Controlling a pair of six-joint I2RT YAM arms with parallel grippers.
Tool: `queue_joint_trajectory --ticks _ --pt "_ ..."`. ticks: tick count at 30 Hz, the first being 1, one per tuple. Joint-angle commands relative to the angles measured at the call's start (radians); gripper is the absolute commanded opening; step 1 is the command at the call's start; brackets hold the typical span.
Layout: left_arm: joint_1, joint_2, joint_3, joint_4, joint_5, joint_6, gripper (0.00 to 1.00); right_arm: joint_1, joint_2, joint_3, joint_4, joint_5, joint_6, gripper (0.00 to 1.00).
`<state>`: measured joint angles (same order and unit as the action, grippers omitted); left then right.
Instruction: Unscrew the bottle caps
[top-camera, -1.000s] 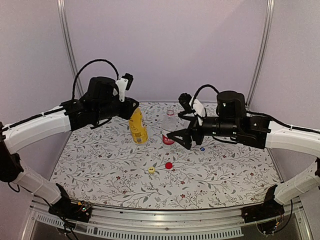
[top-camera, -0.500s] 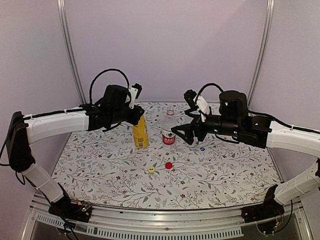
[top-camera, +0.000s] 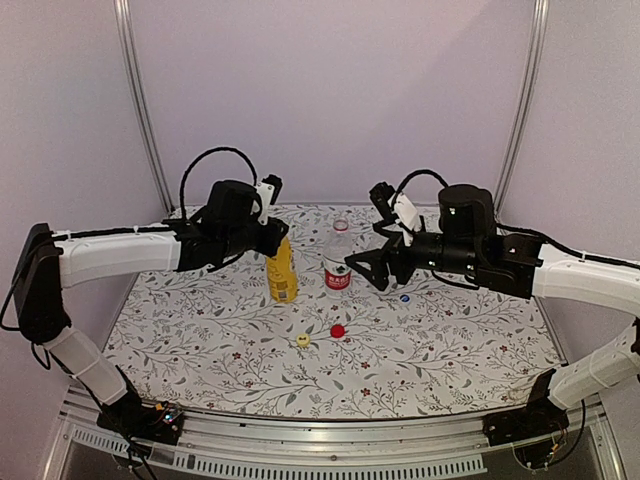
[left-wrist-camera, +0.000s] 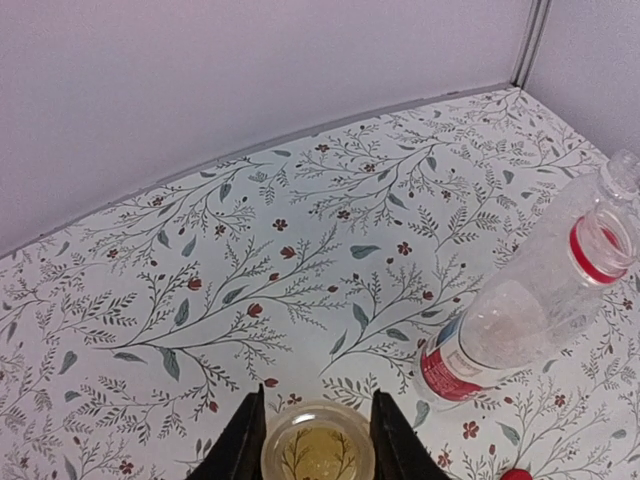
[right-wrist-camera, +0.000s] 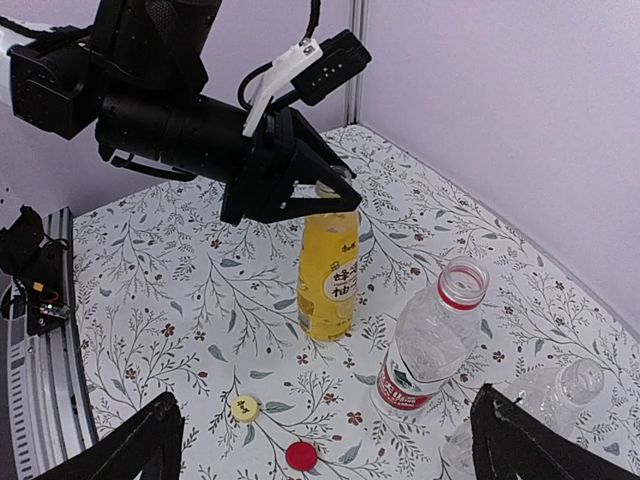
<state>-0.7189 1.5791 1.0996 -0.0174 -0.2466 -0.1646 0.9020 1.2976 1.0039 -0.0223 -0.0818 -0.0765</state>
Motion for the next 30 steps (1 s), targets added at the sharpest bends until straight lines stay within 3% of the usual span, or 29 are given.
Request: queue_joint_trajectory --ticks 1,14,30 --pt "0.009 0.008 -0.024 -0.002 0.015 -0.012 0.31 -0.006 -0.013 -0.013 0.014 0.017 0.014 0.99" --pt "0.010 -0.090 -0.051 0.002 0.033 -0.019 0.99 -0.016 -0.010 -0.001 0.006 0.052 0.035 0.99" --pt "0.097 -0.409 -0.116 -0.019 0.077 -0.061 1.00 -0.174 -0.087 0.065 -0.145 0.418 0.316 0.99"
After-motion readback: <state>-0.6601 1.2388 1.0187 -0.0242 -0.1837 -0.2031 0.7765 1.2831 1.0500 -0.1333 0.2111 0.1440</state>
